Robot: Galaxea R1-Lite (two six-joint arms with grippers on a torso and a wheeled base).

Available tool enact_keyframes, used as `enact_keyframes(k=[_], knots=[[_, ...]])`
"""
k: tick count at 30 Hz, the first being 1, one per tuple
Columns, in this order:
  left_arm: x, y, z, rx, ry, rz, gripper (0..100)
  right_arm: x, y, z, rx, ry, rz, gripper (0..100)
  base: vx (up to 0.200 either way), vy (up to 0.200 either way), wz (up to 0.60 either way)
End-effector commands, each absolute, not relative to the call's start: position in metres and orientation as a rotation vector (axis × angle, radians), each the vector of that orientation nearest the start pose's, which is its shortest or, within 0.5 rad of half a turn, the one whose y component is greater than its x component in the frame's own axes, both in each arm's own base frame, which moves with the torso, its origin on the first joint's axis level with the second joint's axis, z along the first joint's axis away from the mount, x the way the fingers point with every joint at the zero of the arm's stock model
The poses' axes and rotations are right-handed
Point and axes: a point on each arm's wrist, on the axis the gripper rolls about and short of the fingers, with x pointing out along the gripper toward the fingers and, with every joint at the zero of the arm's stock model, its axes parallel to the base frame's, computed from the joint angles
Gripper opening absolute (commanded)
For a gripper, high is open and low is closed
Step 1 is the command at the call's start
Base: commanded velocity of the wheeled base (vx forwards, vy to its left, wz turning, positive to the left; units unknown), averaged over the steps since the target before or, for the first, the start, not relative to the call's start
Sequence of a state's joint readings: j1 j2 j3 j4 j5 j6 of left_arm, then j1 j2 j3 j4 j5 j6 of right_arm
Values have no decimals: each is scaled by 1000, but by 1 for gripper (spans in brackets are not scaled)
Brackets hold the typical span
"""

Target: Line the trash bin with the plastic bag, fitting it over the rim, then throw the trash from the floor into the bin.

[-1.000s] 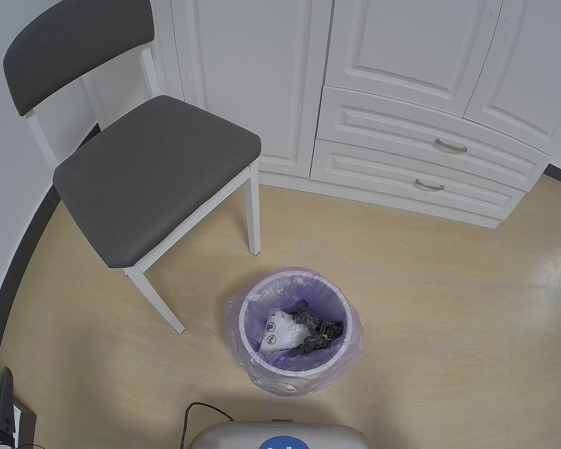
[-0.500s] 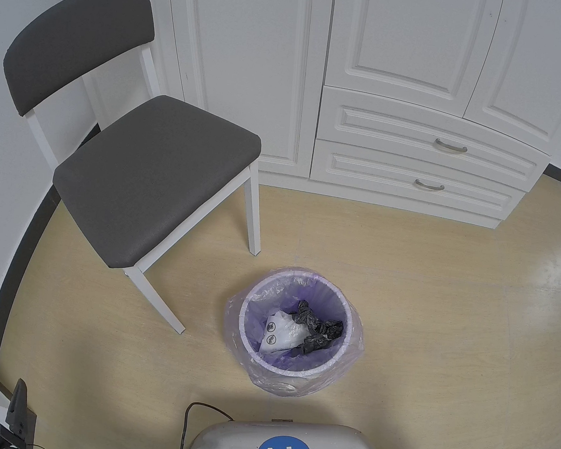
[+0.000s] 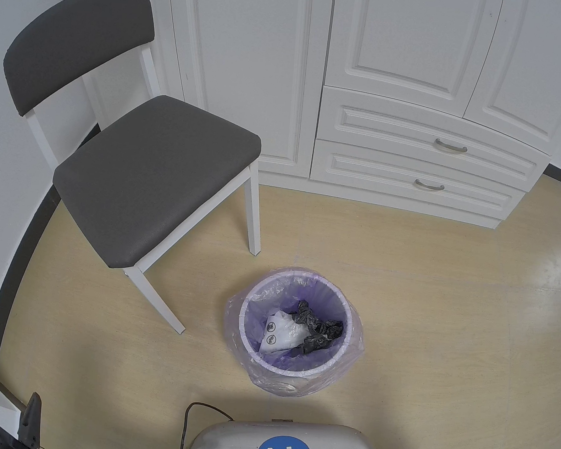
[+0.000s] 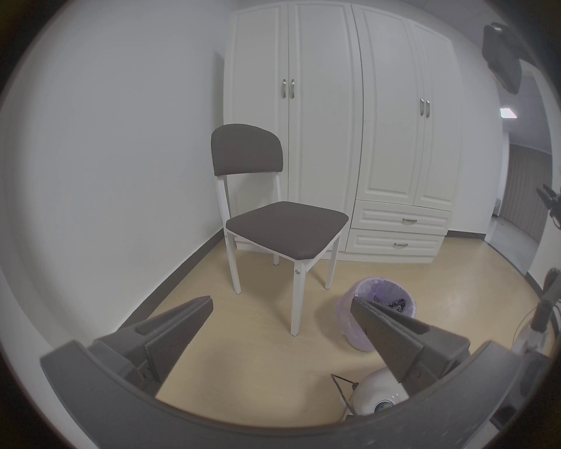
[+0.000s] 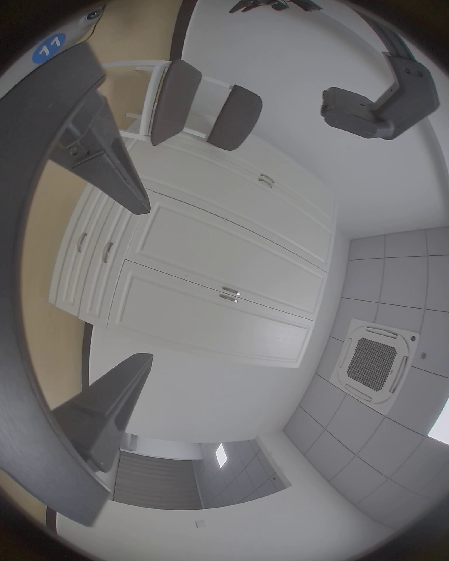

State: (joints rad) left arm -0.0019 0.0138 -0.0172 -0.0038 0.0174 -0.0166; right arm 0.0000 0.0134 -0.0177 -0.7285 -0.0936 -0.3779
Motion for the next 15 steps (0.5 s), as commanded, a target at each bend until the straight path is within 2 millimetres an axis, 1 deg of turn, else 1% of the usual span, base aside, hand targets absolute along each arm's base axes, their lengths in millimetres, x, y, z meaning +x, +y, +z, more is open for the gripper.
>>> enact_keyframes(k=[1,7,10,12,14,15], knots=[[-23,0,76,15,2,9,100,-47,-2,142,-332,-676,-234,100,0,0,0],[-23,0,76,9,0,8,100,-43,-2,136,-342,-604,-225,100,0,0,0],[-23,0,76,0,0,9,100,-39,-2,131,-352,-549,-212,100,0,0,0],[-23,0,76,0,0,9,100,-36,-2,125,-371,-475,-193,100,0,0,0],[-23,0,76,0,0,9,100,-34,-2,123,-380,-452,-184,100,0,0,0],[-23,0,76,0,0,9,100,-33,-1,120,-391,-425,-156,100,0,0,0]])
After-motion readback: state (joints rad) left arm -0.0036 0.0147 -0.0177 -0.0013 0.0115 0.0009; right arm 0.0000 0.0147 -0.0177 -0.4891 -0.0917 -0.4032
